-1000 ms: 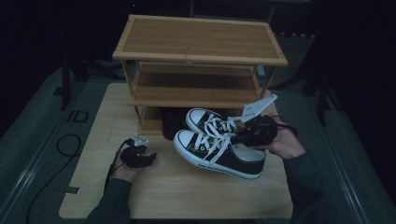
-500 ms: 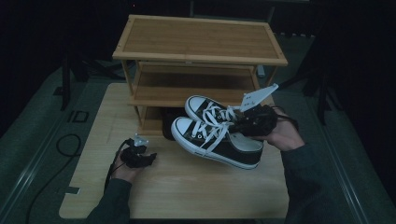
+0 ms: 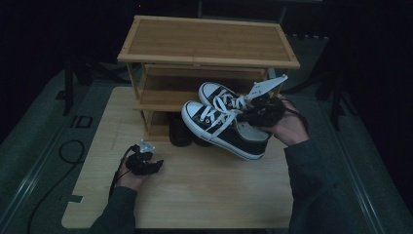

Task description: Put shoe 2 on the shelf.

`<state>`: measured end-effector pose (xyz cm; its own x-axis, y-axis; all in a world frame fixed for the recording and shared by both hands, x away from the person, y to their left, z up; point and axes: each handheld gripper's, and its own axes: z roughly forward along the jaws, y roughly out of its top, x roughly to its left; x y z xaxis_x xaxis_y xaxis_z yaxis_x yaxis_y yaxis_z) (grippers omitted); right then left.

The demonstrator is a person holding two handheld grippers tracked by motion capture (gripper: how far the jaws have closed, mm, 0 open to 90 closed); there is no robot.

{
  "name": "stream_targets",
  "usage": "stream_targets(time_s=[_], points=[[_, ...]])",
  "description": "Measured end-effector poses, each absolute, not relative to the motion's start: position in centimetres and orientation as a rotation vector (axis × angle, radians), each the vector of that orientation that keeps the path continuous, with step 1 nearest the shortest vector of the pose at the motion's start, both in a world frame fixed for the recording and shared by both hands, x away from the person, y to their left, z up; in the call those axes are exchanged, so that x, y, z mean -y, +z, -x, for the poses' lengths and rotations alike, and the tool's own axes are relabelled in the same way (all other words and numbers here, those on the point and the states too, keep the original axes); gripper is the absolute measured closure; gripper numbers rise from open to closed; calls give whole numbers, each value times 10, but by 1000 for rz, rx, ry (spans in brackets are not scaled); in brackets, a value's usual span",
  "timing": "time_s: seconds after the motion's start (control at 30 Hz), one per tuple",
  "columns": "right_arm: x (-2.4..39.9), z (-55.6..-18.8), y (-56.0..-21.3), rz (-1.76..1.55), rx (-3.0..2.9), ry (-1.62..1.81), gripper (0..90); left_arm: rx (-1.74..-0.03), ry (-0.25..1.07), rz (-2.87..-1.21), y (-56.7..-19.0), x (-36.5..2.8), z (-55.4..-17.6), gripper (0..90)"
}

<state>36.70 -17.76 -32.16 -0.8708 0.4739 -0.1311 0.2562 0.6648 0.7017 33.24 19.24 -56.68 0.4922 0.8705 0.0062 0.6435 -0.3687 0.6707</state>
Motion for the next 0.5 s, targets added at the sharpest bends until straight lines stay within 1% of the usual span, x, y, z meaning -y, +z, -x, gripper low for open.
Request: stream_targets(time_s=[0.5], points=[[171, -390, -331, -756, -2475, 1026, 860, -1240, 485, -2129, -567, -192, -332, 467]])
